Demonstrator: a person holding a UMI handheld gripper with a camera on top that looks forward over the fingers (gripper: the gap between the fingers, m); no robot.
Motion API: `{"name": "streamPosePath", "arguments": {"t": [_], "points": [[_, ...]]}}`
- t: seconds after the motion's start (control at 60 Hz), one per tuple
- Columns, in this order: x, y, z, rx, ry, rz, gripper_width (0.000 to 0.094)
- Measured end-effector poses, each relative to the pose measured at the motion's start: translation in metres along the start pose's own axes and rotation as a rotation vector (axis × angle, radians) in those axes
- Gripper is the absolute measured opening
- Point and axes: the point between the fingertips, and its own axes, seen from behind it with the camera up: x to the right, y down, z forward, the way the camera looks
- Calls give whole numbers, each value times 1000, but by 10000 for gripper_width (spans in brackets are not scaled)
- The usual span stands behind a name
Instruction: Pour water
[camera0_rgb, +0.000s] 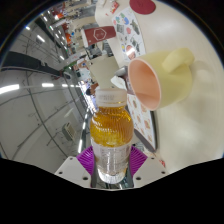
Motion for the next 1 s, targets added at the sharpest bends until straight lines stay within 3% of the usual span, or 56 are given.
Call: {"name": "streamPosePath", "arguments": {"t": [0.25, 0.5, 0.733, 0.883, 1.0], "points": [[10, -7, 2, -54, 53, 29, 406], [-51, -12, -18, -84, 105, -559, 408], [-143, -85, -53, 97, 140, -1306, 409], [-140, -174, -81, 231, 287, -1679, 407], [-110, -240, -104, 281, 440, -1805, 406]]}}
